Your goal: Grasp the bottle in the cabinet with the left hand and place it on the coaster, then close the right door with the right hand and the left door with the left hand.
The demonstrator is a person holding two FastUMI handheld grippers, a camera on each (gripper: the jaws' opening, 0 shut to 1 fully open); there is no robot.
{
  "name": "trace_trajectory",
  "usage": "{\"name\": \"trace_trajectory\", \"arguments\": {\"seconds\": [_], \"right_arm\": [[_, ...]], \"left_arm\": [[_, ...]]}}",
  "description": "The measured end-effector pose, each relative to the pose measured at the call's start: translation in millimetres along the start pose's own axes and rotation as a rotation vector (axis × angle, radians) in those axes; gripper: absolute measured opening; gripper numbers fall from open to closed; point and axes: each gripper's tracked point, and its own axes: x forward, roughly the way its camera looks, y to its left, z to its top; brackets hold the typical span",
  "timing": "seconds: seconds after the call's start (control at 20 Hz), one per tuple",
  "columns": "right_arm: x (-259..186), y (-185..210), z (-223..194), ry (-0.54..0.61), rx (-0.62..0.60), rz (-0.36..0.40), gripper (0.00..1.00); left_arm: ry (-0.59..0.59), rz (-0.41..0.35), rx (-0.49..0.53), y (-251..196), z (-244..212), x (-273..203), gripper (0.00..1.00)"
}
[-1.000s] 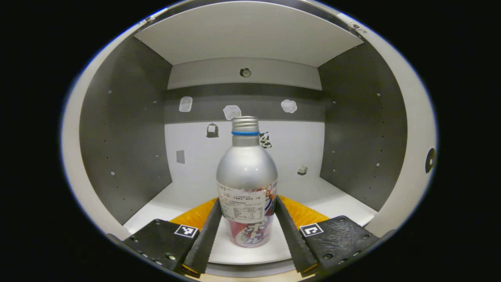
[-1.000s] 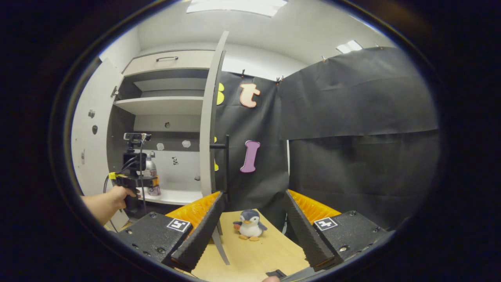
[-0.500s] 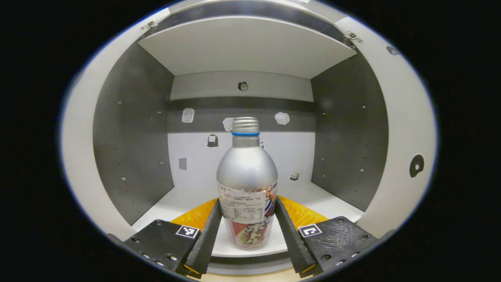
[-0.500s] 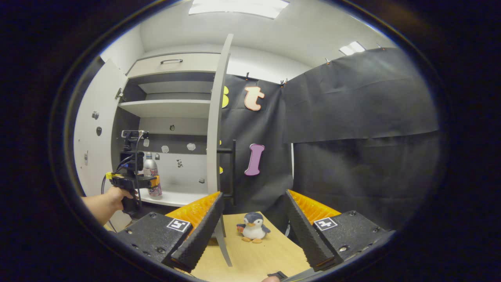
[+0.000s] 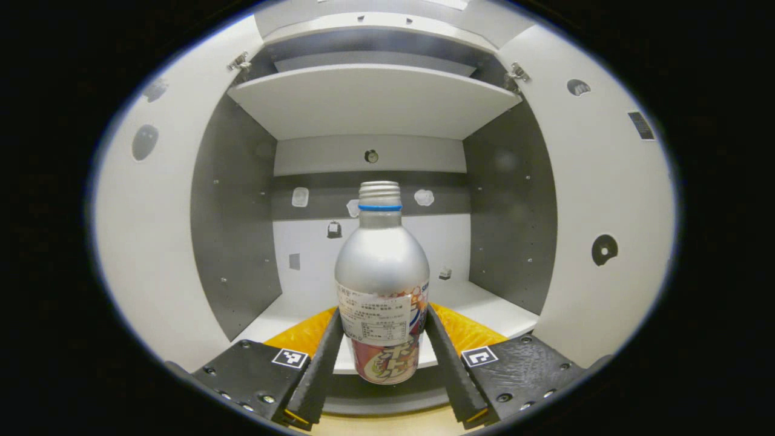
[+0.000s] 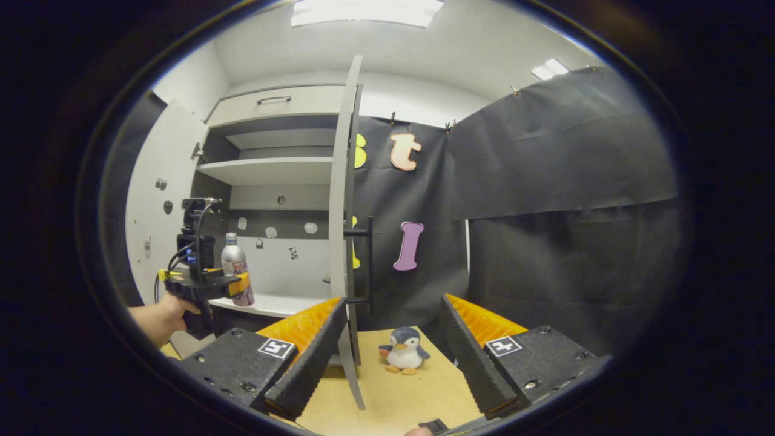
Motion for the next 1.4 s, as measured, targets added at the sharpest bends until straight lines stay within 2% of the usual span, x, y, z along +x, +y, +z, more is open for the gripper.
{"name": "trace_trajectory", "arguments": {"seconds": [0.1, 0.15, 0.2, 0.3, 0.35, 0.4, 0.45, 0.6, 0.7, 0.75, 0.8, 0.9, 1.05, 1.25, 1.35, 1.4], "right_arm": [[-1, 1, -3, 0.009, -0.002, 0.017, 1.0], [-2, 1, -3, 0.012, -0.004, 0.028, 1.0], [-3, 1, -3, 0.013, -0.004, 0.036, 1.0], [-2, 2, -3, 0.016, -0.005, 0.058, 0.99], [-1, 1, -4, 0.018, -0.006, 0.064, 0.99], [0, 2, -5, 0.023, -0.006, 0.072, 1.0], [0, 1, -6, 0.027, -0.004, 0.076, 1.0], [3, -1, -8, 0.032, -0.002, 0.089, 0.99], [4, -1, -10, 0.037, -0.011, 0.094, 1.0], [6, -1, -11, 0.038, -0.017, 0.094, 1.0], [7, -2, -11, 0.038, -0.02, 0.09, 0.98], [7, -3, -12, 0.044, -0.019, 0.089, 1.0], [8, 1, -16, 0.051, -0.02, 0.097, 1.0], [9, 4, -21, 0.057, -0.025, 0.095, 1.0], [9, 6, -21, 0.056, -0.027, 0.097, 0.98], [8, 6, -21, 0.057, -0.029, 0.094, 0.98]], "left_arm": [[-0.014, 0.011, 0.018, 1, -3, -16, 0.81], [-0.013, 0.013, 0.013, -1, -6, -24, 0.77], [-0.005, 0.013, 0.001, -2, -12, -30, 0.81], [0.012, 0.027, -0.021, 0, -23, -44, 0.81], [0.007, 0.036, -0.031, 1, -26, -50, 0.77], [0.004, 0.035, -0.043, 0, -30, -57, 0.81], [0.004, 0.036, -0.051, -1, -34, -63, 0.77], [0.03, 0.04, -0.057, -1, -53, -80, 0.77], [0.063, 0.035, -0.053, -1, -68, -91, 0.81], [0.071, 0.036, -0.051, 0, -74, -96, 0.77], [0.08, 0.042, -0.049, 1, -80, -101, 0.81], [0.09, 0.042, -0.044, 1, -91, -109, 0.77], [0.101, 0.051, -0.019, -1, -107, -124, 0.77], [0.117, 0.017, -0.021, -17, -128, -139, 0.77], [0.141, 0.018, -0.008, -18, -144, -147, 0.81], [0.155, 0.013, -0.016, -21, -152, -153, 0.77]]}}
